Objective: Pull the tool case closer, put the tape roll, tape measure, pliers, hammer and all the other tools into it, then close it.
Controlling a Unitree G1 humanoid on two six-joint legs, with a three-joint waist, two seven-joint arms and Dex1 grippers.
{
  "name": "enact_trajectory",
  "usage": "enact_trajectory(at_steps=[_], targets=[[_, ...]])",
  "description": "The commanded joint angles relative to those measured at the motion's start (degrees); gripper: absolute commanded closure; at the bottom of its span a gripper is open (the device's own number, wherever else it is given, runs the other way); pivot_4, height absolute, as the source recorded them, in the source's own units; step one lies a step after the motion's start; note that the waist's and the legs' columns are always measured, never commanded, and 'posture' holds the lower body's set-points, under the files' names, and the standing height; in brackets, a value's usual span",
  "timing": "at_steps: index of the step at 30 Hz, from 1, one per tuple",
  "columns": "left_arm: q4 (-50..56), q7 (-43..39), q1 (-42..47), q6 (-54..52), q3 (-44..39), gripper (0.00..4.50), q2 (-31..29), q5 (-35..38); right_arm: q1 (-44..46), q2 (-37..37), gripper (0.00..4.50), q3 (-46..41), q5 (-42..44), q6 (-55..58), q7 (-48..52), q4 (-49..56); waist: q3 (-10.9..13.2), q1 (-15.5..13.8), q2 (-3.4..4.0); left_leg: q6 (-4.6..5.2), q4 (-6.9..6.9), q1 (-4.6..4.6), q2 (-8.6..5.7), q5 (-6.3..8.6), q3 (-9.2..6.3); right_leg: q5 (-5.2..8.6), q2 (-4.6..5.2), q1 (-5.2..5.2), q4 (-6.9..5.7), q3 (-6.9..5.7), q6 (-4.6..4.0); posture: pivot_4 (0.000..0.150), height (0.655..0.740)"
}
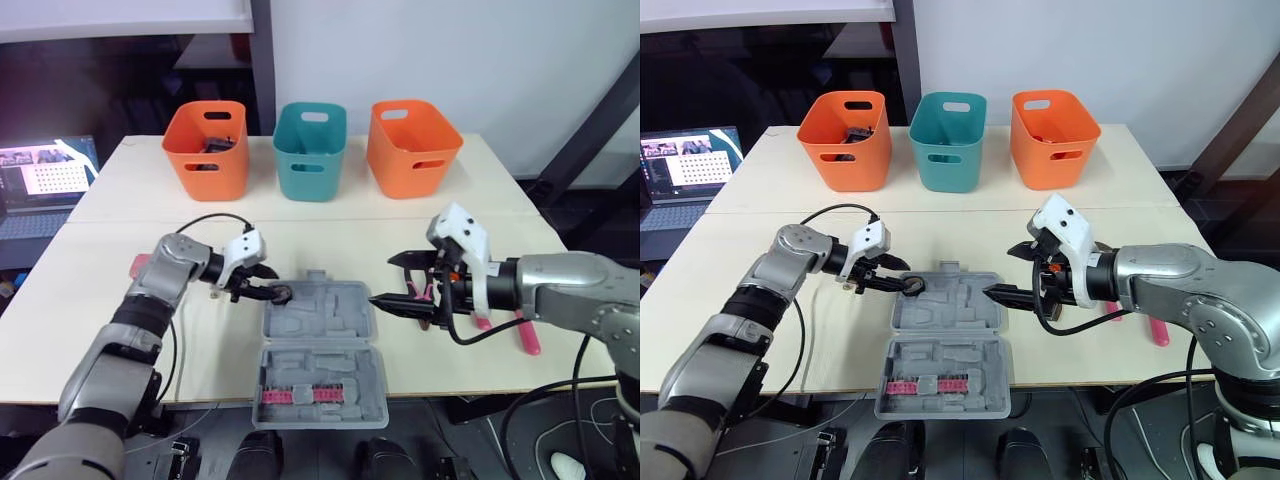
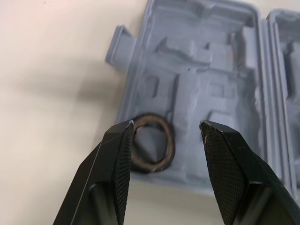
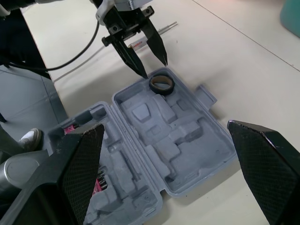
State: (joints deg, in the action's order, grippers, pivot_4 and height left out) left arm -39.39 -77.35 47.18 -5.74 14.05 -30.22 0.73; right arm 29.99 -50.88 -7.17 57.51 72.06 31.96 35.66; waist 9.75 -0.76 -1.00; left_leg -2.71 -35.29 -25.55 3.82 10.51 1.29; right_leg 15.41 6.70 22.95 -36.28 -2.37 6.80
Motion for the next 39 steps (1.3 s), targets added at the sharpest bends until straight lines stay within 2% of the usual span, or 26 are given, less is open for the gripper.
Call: enact_trajectory(at_steps=[1,2,4,16,26,34,39], targets=[[0.59,2.02,-0.37,1.74,-1.65,2.65,1.83,1.27,1.04,0.03,0.0,-0.23,-0.01,-1.37,-0.04,0.79,0.0,0.0,0.0,0.0,0.0,0.0,0.0,0.0,0.0,0.0,0.0,-0.01,0.0,0.0,0.0,0.15,0.74],[-0.02,2.87,-0.6,2.31,-1.79,2.9,2.46,1.2,1.0,0.09,0.0,-0.24,0.01,-1.34,-0.14,0.85,0.0,0.0,0.0,0.0,0.0,0.0,0.0,0.0,0.0,0.0,0.0,-0.01,0.0,0.0,0.0,0.15,0.74],[-1.17,4.78,-0.96,2.92,-1.98,3.86,3.36,0.78,0.91,0.17,0.0,-0.44,0.15,-1.2,-0.39,0.95,0.0,0.02,0.0,0.0,0.0,0.0,0.0,0.0,0.0,0.0,0.0,-0.01,0.0,0.0,0.0,0.15,0.74],[-10.14,9.71,-1.24,9.31,-3.79,3.86,3.93,0.13,0.19,0.13,0.0,-0.81,0.31,-1.2,-1.23,1.08,0.0,0.0,0.0,0.0,0.0,0.04,0.0,0.0,0.0,-0.01,-0.01,0.0,-0.06,0.0,0.02,0.15,0.74],[-15.89,11.47,-5.54,16.41,-2.56,3.86,5.09,-2.0,0.74,0.48,0.0,-0.28,0.09,-1.35,-1.37,0.79,-0.02,0.03,0.02,0.0,0.0,0.12,0.0,0.0,0.0,-0.01,-0.01,-0.07,-0.06,0.0,0.02,0.15,0.74],[-17.3,10.91,-3.09,17.04,-3.97,3.86,4.29,-1.36,0.93,0.66,0.0,-0.04,-0.15,-1.62,-1.16,0.39,-0.03,0.12,0.03,0.0,0.0,0.17,0.01,0.0,0.0,-0.01,-0.01,-0.1,-0.07,0.0,0.02,0.15,0.74],[-13.97,7.71,-0.88,13.16,-6.38,3.86,3.09,1.71,1.09,0.87,0.0,0.24,-0.14,-2.1,-0.56,-0.18,-0.03,0.13,0.02,0.0,0.01,0.15,0.01,0.0,0.0,-0.01,-0.02,-0.08,-0.07,0.0,0.02,0.15,0.74]])
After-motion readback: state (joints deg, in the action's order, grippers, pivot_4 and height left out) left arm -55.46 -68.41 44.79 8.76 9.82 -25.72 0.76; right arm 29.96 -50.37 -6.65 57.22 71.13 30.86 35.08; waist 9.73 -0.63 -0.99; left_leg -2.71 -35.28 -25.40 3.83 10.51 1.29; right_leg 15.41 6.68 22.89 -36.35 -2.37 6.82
